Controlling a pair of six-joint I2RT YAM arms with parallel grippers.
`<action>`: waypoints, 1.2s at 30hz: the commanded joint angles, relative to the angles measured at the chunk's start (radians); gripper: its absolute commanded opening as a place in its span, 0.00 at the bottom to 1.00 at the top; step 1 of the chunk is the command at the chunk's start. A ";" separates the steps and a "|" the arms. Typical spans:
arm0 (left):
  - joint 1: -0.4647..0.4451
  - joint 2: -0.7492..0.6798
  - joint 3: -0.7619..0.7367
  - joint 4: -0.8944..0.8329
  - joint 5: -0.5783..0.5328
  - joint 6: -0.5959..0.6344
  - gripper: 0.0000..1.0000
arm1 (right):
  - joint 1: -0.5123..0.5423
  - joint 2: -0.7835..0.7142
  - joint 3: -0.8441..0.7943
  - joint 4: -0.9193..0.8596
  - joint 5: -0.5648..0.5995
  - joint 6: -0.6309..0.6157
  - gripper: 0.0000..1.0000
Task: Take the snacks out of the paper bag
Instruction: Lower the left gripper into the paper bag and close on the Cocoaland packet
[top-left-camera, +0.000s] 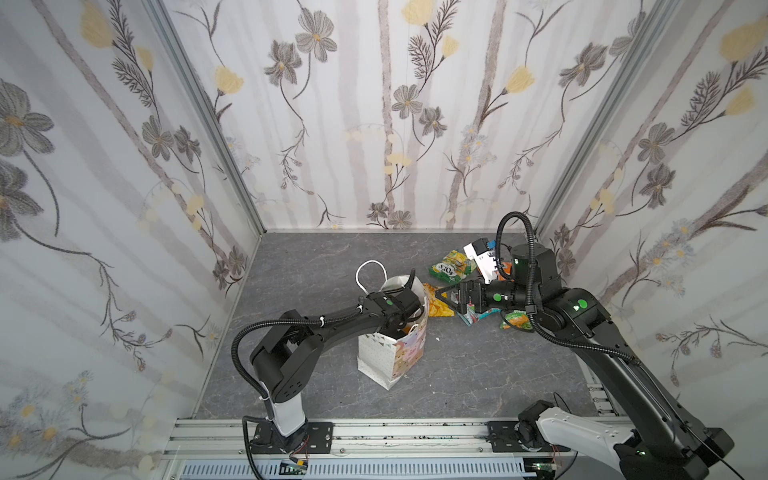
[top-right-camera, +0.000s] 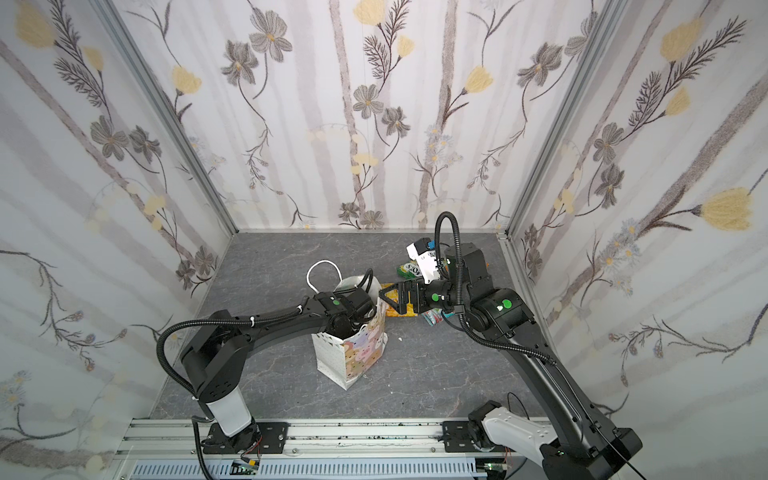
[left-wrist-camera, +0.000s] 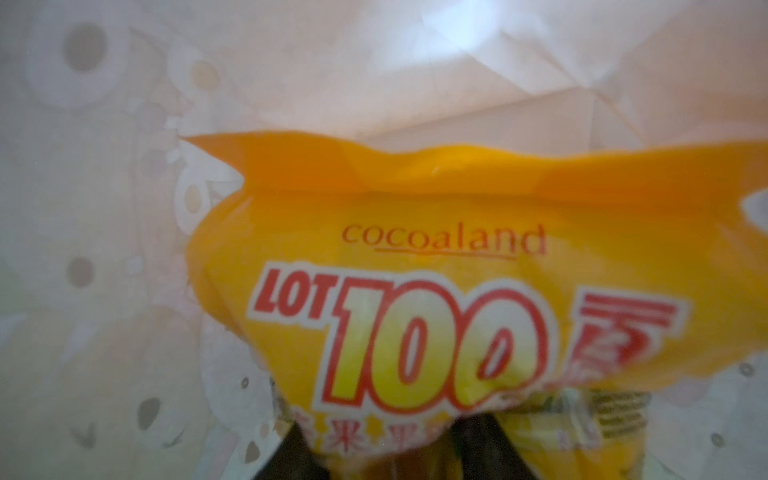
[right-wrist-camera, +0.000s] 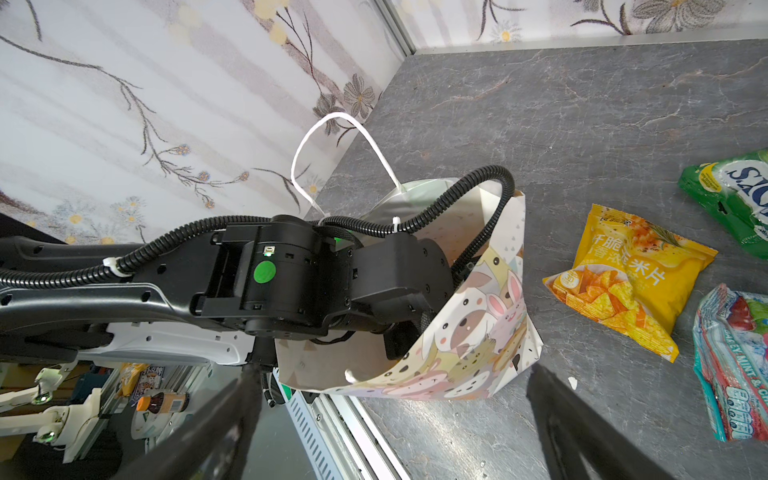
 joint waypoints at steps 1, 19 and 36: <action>0.003 0.015 -0.041 0.015 -0.034 -0.020 0.26 | 0.001 -0.002 -0.001 0.014 0.017 -0.011 0.99; 0.008 -0.121 0.020 -0.011 -0.032 -0.029 0.00 | 0.004 0.003 -0.007 0.016 0.043 -0.003 0.99; 0.011 -0.217 0.121 -0.076 -0.058 -0.031 0.00 | 0.003 0.007 -0.011 0.016 0.050 0.000 0.99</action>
